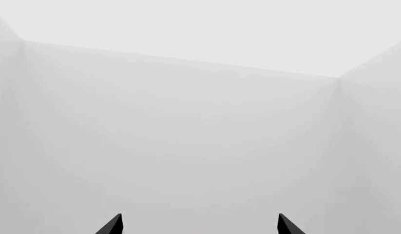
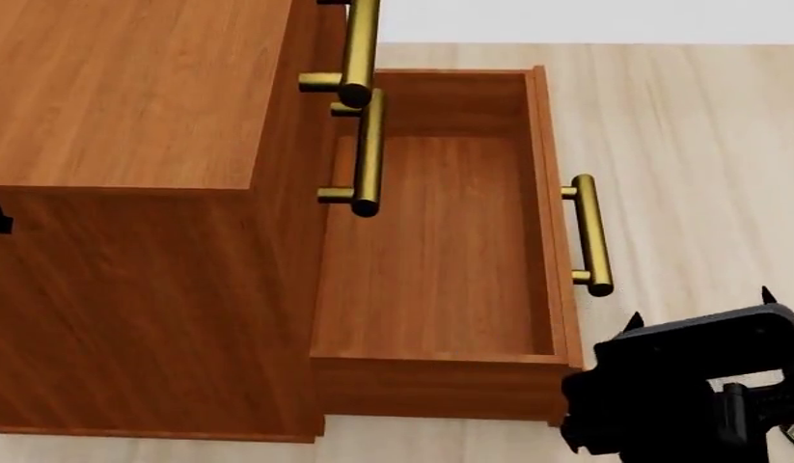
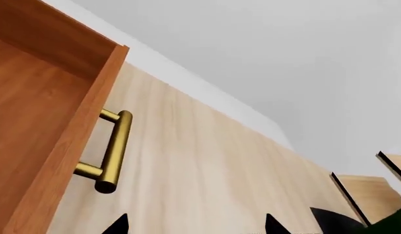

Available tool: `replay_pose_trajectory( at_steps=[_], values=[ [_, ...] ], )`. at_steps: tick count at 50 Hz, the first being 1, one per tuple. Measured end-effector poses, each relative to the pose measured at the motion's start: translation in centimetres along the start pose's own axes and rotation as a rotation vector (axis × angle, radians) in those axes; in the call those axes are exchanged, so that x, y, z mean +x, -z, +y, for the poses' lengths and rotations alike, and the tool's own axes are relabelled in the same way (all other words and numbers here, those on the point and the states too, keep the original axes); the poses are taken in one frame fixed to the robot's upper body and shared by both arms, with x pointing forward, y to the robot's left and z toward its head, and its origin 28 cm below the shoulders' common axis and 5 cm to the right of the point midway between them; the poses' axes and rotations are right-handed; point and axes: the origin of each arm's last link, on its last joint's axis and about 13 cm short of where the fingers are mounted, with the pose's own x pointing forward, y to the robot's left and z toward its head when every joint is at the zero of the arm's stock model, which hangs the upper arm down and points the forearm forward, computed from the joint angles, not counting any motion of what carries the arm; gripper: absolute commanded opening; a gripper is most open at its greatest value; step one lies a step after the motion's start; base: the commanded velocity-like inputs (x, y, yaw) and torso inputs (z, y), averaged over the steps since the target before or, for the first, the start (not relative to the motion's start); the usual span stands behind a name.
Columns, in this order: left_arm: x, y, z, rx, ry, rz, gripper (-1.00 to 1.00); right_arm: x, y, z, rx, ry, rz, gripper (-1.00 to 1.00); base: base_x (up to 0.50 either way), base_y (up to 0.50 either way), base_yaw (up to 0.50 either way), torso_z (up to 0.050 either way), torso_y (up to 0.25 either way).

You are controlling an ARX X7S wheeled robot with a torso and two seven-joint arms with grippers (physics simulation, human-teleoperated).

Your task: Close the bottom drawer of the cabinet and open the top drawer.

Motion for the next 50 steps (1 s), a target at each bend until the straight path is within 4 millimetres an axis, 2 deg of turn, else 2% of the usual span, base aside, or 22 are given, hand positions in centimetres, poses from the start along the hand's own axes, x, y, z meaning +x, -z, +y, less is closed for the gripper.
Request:
replay_pose_trajectory(
  at_steps=[37, 50],
  values=[
    [0.0, -0.2, 0.1, 0.014, -0.004, -0.005, 1.00, 4.5, 2.5, 1.0, -0.110, -0.052, 0.143, 1.00, 0.00, 0.00, 0.00, 0.000, 0.000],
    [0.0, -0.2, 0.2, 0.019, -0.008, -0.004, 1.00, 4.7, 2.4, 2.2, -0.080, -0.113, 0.148, 1.00, 0.01, 0.00, 0.00, 0.000, -0.002]
  ],
)
